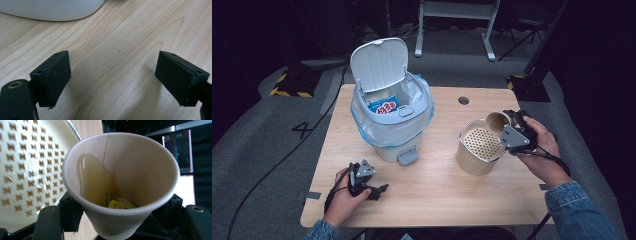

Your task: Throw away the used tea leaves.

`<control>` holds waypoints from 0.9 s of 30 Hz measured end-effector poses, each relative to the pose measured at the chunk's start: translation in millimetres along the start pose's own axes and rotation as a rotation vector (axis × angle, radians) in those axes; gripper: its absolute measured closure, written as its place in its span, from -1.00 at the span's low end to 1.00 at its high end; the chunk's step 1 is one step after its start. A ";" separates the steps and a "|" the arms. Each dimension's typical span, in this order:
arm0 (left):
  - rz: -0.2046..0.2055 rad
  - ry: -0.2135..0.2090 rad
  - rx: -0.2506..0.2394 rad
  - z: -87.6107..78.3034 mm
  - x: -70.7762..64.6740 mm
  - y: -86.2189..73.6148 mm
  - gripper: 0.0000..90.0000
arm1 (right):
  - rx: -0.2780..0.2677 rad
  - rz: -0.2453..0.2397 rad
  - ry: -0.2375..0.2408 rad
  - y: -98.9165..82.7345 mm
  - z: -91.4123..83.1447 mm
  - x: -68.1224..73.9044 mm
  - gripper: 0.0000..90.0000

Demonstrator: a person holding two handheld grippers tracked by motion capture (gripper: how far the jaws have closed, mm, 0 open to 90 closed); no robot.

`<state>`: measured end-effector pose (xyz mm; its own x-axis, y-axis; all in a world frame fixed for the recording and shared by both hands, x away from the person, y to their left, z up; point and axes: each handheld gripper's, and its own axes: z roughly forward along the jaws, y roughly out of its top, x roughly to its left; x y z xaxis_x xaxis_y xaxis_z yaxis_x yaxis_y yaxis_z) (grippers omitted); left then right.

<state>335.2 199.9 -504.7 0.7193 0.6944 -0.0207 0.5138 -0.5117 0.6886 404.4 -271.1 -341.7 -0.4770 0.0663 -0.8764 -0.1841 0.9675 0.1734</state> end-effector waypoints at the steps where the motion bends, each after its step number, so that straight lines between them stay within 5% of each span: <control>1: 0.000 0.000 0.000 0.0 0.0 0.0 -0.70 | 0.012 -0.025 -0.006 1.1 0.5 1.4 -0.23; 10: 0.001 0.001 0.000 0.0 0.1 0.0 -0.70 | 0.095 -0.207 -0.064 6.6 3.4 14.2 -0.23; 27: 0.000 0.000 -0.001 0.0 0.0 0.0 -0.70 | 0.269 -0.768 -0.301 21.4 2.8 47.9 -0.23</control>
<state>335.2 199.9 -504.7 0.7193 0.6944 -0.0202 0.5133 -0.5117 0.6890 380.1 -246.6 -381.2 -0.0496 -0.6037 -0.7957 -0.1345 0.7935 -0.5936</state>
